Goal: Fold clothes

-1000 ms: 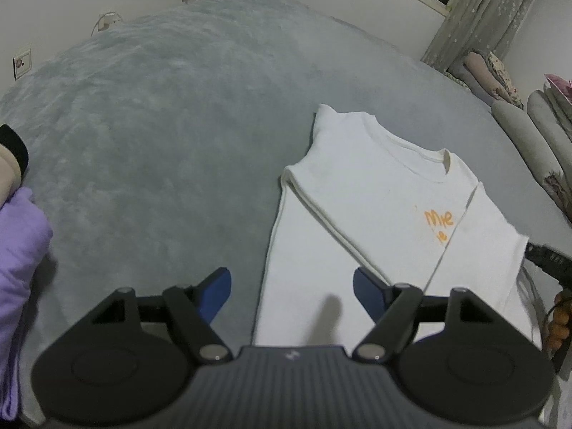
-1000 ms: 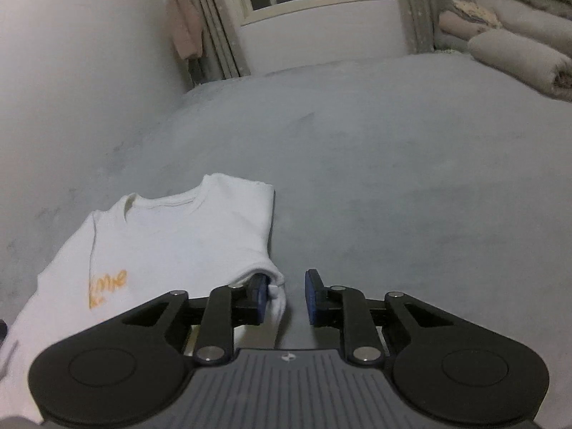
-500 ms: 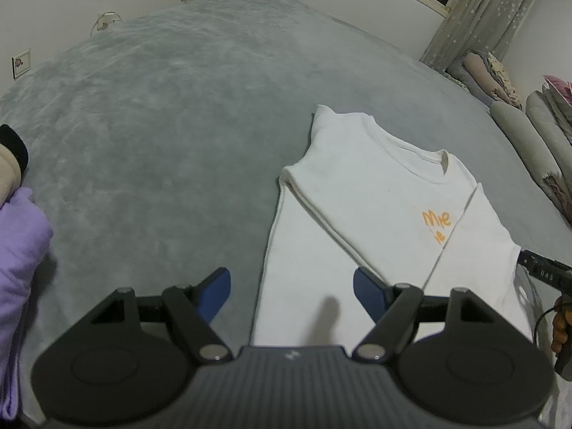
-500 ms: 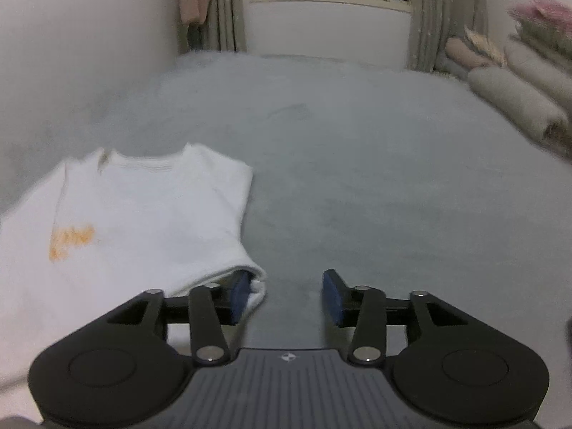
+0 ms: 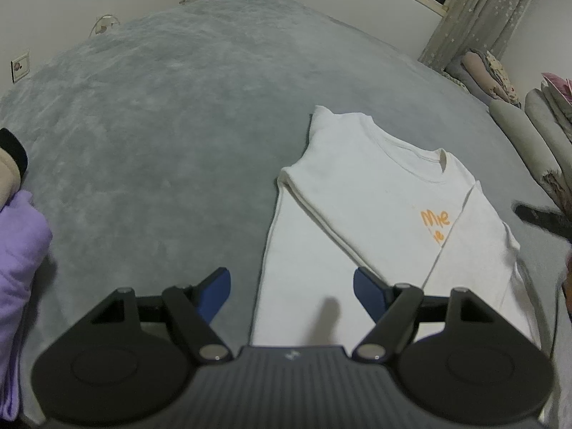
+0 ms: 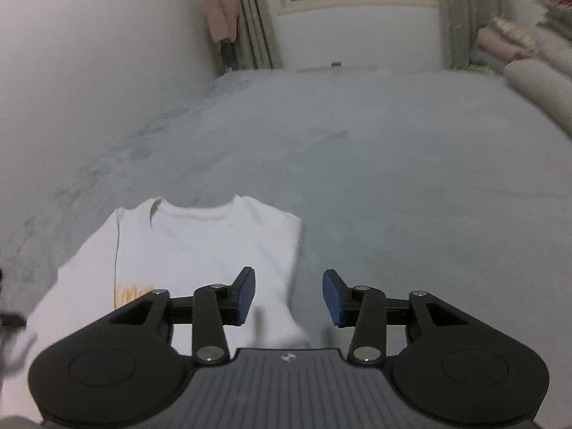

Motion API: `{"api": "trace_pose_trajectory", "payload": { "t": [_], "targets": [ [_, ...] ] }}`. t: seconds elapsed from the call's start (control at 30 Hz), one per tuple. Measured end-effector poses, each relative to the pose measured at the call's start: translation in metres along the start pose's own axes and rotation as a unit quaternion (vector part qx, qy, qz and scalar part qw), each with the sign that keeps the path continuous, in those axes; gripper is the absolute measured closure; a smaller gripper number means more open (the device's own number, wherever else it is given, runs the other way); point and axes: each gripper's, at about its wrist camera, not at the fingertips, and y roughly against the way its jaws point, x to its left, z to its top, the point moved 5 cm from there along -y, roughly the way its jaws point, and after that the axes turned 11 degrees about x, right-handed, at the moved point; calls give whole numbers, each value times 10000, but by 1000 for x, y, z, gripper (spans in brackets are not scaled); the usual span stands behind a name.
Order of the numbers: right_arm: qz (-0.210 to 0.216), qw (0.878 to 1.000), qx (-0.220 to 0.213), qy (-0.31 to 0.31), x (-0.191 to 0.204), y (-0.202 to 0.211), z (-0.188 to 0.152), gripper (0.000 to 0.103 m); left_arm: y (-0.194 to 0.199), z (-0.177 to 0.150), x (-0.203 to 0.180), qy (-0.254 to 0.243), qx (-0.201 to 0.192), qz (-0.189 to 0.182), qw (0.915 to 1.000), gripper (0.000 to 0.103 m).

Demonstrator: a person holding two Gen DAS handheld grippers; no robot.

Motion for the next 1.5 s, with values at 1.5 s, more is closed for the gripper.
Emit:
{"api": "trace_pose_trajectory", "payload": {
  "t": [1.5],
  "targets": [
    [356, 9970, 629, -271, 99, 58, -114, 79, 22, -53, -34, -1308, 233, -428, 9902, 58]
  ]
}}
